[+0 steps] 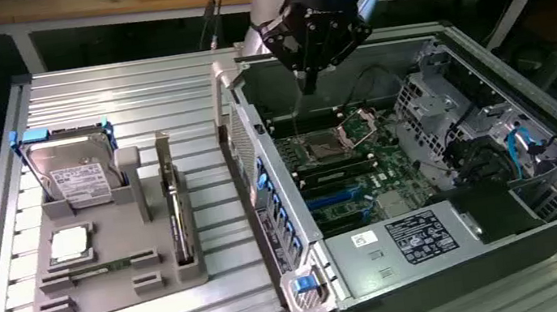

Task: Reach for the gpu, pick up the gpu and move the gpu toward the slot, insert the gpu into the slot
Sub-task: 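Reach for the gpu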

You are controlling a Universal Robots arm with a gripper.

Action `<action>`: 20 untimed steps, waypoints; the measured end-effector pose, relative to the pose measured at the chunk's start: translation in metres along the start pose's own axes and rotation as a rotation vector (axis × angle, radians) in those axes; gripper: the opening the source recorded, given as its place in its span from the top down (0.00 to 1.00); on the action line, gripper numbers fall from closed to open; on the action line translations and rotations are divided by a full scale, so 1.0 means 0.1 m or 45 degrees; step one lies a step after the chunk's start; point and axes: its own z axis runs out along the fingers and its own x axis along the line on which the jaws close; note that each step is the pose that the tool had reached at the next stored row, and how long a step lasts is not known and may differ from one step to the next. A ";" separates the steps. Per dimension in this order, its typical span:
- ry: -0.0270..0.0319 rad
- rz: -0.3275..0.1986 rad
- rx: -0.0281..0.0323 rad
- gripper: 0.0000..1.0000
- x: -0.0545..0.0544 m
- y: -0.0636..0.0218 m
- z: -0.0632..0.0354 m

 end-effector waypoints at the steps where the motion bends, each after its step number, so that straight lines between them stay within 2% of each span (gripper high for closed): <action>1: 0.0000 0.000 -0.0001 0.89 0.07 -0.005 -0.002; 2: 0.0000 0.000 -0.0001 0.89 0.17 -0.013 -0.005; 20: 0.0001 0.000 -0.0001 0.89 0.76 -0.060 -0.020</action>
